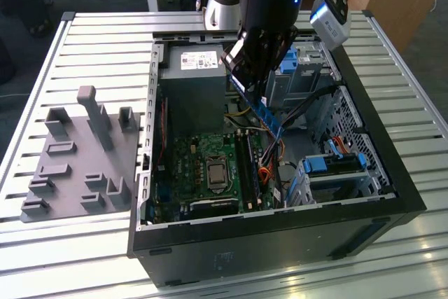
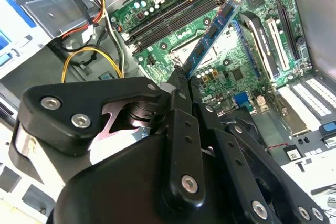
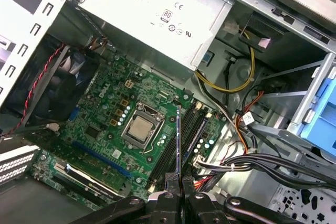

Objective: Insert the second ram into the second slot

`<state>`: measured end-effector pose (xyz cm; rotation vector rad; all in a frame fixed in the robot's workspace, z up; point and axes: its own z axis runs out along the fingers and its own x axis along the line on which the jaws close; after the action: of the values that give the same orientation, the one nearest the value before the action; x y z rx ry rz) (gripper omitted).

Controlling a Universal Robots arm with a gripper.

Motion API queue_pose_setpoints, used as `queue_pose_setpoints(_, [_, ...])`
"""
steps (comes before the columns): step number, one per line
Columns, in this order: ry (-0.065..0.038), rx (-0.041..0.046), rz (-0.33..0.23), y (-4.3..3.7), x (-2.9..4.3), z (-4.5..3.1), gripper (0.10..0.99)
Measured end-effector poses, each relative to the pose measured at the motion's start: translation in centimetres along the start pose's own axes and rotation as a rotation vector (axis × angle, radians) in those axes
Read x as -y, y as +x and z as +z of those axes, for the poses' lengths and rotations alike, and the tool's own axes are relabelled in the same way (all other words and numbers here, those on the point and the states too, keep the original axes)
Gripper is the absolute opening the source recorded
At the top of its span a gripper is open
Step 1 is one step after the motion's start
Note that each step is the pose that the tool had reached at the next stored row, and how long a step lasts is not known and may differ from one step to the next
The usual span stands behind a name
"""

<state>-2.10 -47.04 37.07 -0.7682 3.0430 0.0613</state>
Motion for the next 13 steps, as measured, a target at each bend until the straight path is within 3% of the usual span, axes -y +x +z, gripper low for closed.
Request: queue_pose_setpoints(13, [0.001, 0.0019, 0.049, 0.0, 0.0, 0.01, 0.137])
